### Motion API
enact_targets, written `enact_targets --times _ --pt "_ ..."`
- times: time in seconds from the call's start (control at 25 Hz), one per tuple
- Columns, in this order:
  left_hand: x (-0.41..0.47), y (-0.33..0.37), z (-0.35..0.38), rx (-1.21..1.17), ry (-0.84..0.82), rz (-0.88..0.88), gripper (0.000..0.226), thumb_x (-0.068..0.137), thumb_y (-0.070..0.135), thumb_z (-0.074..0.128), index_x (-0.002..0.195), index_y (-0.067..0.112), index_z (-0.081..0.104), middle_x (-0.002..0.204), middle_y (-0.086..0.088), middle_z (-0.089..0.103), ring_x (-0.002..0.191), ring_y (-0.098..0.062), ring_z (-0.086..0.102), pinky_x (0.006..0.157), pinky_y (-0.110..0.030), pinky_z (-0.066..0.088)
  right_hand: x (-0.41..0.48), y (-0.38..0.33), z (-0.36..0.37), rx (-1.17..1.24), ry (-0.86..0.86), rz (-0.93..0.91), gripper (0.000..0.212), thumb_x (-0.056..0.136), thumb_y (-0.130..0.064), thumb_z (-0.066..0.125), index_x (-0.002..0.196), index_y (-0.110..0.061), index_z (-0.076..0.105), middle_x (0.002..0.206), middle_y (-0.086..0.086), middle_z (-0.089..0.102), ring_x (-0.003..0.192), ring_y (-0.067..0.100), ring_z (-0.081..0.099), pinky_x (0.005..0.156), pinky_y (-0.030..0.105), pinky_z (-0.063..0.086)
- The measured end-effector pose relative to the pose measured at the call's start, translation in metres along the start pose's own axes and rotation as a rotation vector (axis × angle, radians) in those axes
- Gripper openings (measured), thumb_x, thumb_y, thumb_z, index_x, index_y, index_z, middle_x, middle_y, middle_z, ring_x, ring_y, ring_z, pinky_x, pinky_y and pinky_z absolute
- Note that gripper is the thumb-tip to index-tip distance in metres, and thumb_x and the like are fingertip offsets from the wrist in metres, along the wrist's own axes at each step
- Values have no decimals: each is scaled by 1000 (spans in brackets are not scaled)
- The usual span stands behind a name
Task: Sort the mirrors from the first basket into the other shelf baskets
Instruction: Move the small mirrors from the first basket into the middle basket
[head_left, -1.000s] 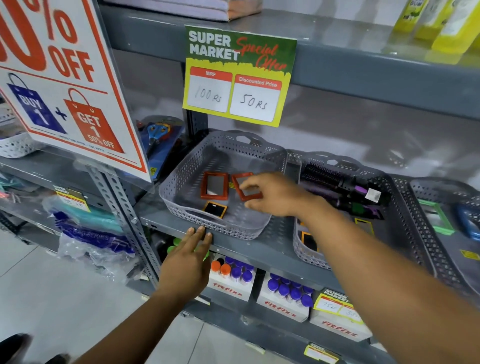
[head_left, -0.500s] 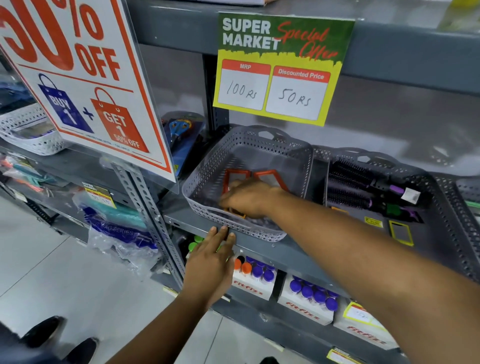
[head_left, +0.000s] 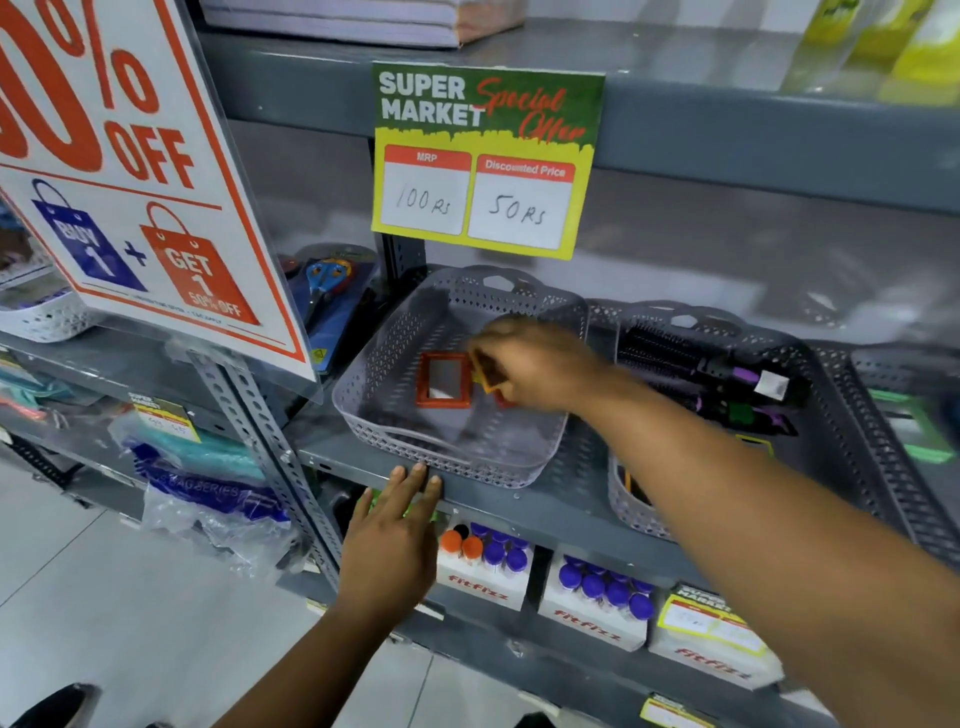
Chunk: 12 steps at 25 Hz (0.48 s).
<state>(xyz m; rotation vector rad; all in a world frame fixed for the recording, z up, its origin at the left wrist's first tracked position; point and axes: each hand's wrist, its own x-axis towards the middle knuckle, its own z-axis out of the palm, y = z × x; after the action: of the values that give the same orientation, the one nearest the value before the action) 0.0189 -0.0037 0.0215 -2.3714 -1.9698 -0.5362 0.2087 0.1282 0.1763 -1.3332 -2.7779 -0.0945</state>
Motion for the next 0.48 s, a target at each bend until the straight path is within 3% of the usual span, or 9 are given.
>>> enact_targets --times 0.12,0.24,0.36,0.48 --pt "0 -2 4 45 29 31 47 85 23 46 129 12 58 136 -12 55 126 -34 50 102 -57 37 -53 36 -21 182 -16 237 27 76 -16 68 101 -22 60 106 -2 57 99 22 58 76 31 45" --pt "0 -4 9 84 30 43 49 82 21 46 129 11 57 137 -12 54 127 -33 49 107 -59 29 -104 63 -18 177 -117 400 14 71 -19 65 84 -19 63 97 1 70 90 24 66 74 34 54" --pt "1 -4 8 78 31 18 52 81 25 42 128 11 59 137 -12 54 128 -32 48 107 -56 27 -133 70 5 208 -327 472 14 72 -23 72 85 -19 68 89 4 73 84 25 68 74 36 57" --pt "1 2 8 75 29 -7 54 78 26 43 128 10 59 137 -13 54 128 -33 48 106 -57 28 -143 69 33 182 -405 496 23 71 -22 74 93 -15 70 94 9 71 86 29 68 77 41 59"
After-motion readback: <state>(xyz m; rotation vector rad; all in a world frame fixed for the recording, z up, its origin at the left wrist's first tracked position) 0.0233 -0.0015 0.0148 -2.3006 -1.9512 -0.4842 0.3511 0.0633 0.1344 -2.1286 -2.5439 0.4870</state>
